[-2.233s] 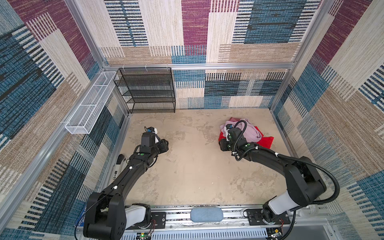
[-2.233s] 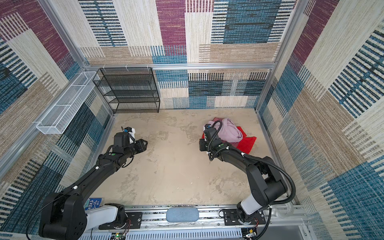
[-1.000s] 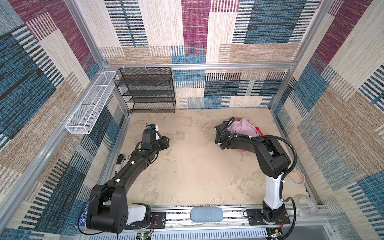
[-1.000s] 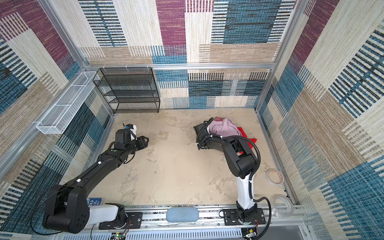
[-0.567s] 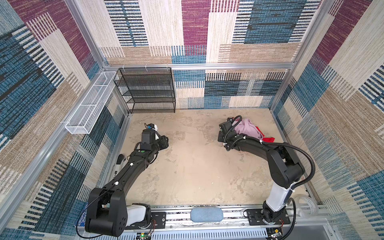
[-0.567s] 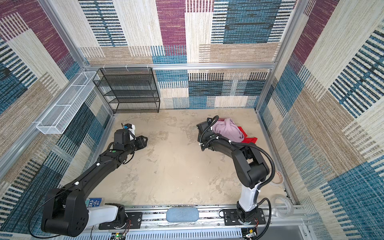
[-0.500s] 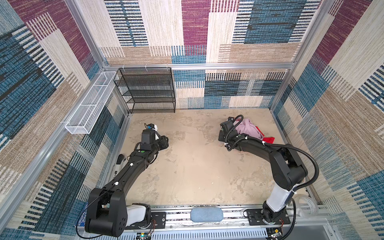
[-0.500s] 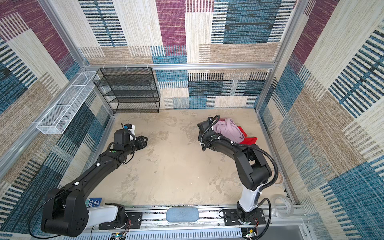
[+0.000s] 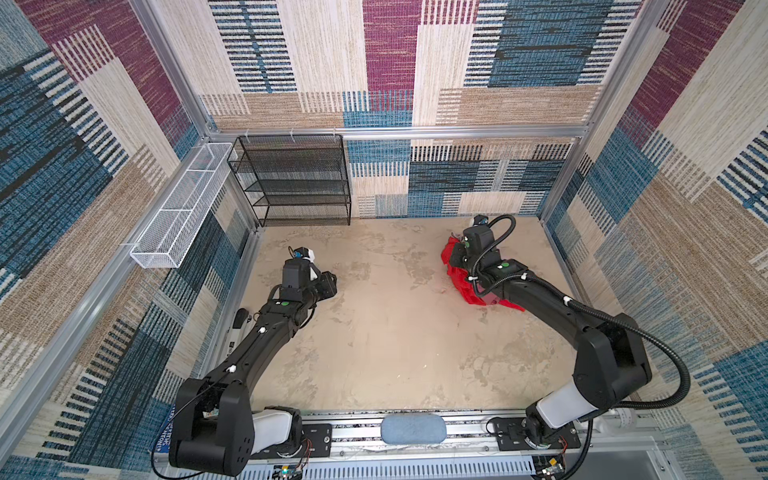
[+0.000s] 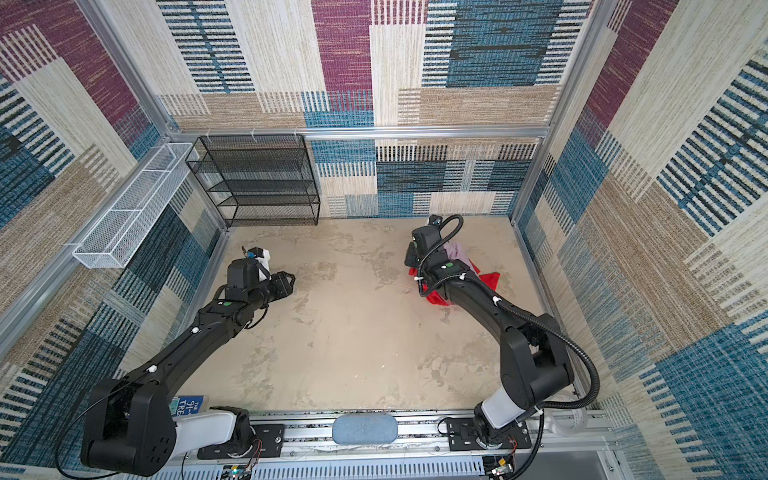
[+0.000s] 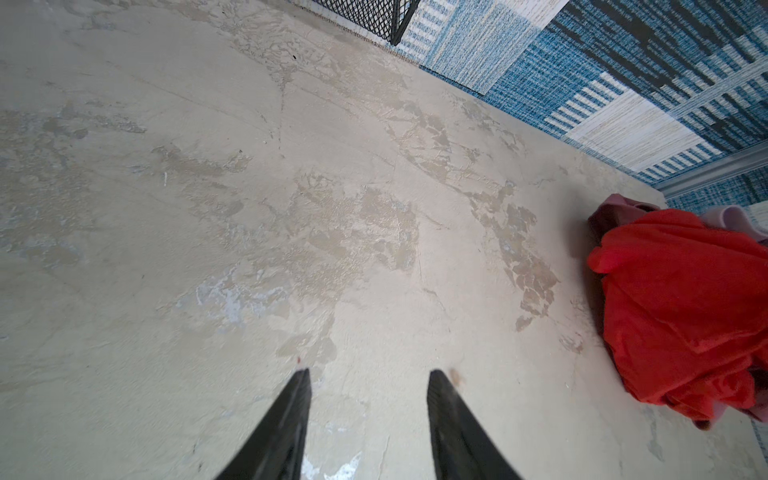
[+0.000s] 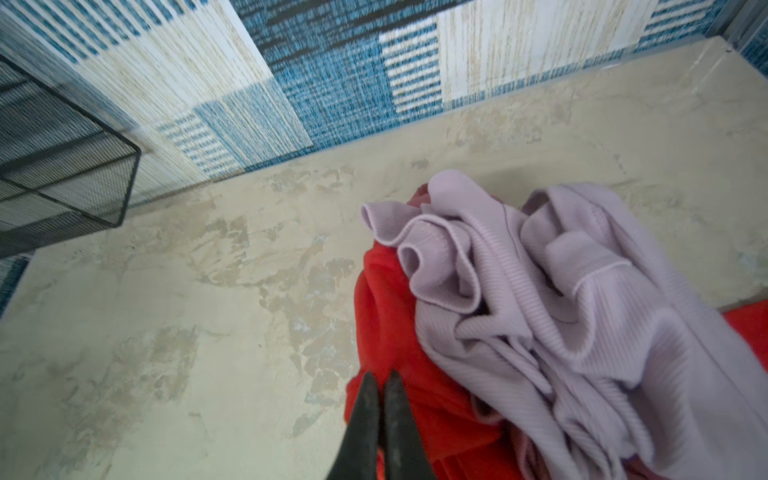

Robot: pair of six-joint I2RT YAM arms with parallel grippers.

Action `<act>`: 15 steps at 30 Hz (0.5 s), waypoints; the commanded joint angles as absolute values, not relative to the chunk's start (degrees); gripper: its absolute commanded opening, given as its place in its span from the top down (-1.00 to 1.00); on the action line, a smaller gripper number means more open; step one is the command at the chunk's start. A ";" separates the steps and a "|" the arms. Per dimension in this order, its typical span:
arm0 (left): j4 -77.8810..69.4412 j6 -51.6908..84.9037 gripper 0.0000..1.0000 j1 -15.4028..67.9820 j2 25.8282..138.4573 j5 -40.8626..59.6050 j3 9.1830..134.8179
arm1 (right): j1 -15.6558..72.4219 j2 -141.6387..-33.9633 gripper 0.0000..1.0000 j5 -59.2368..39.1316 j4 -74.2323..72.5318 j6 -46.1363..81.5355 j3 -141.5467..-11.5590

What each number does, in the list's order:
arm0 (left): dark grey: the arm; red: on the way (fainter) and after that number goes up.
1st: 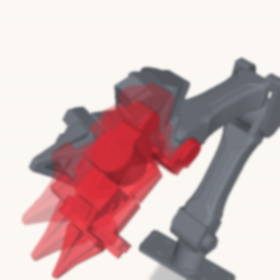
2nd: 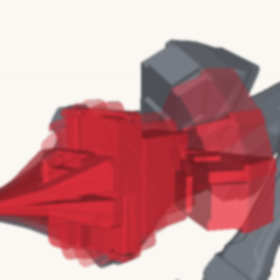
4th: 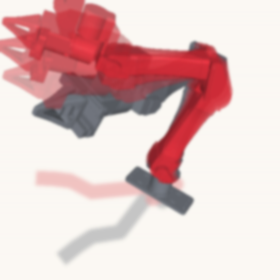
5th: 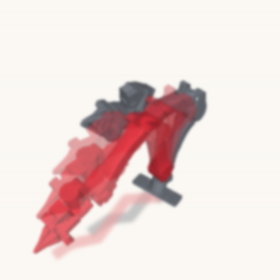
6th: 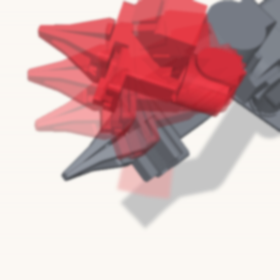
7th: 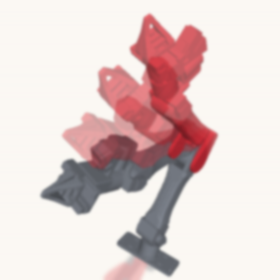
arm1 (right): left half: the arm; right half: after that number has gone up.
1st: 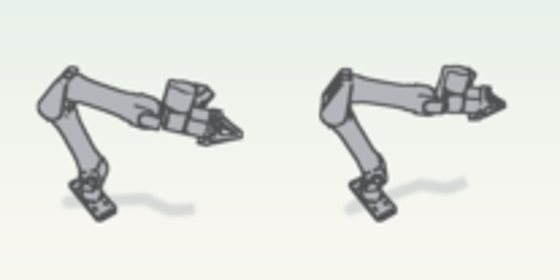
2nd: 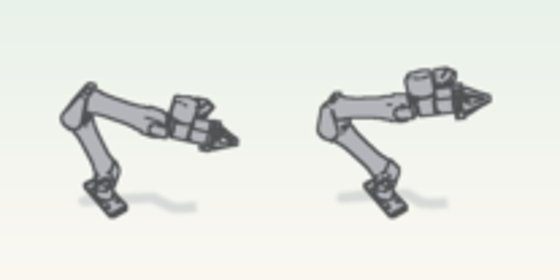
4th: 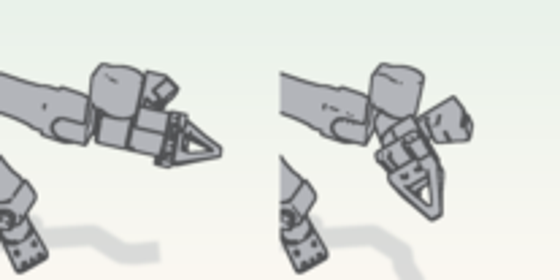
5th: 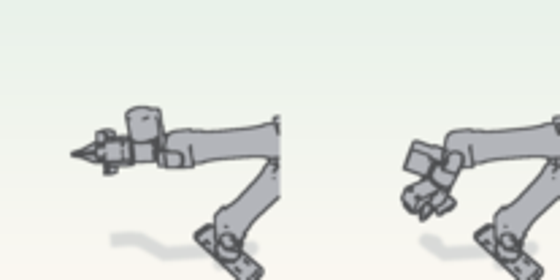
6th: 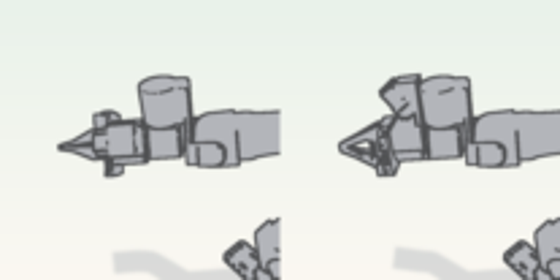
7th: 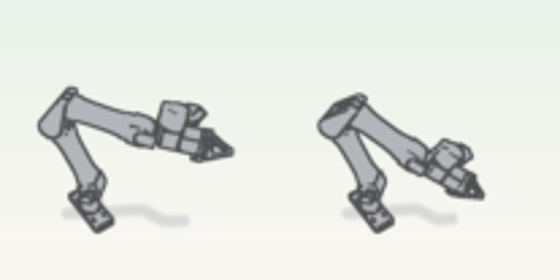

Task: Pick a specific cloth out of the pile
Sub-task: 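Lift the red shirt out of the pile with the right gripper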

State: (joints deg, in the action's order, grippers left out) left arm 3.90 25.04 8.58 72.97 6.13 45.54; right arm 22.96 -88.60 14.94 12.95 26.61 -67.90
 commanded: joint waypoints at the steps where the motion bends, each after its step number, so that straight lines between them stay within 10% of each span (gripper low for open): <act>1: 4.57 23.90 0.01 8.53 72.42 5.98 46.02 | 21.57 -86.32 1.00 11.71 11.72 25.13 -69.29; 15: 4.90 24.51 0.02 8.53 72.15 6.24 46.83 | 16.83 -78.65 1.00 5.59 13.25 23.12 -73.07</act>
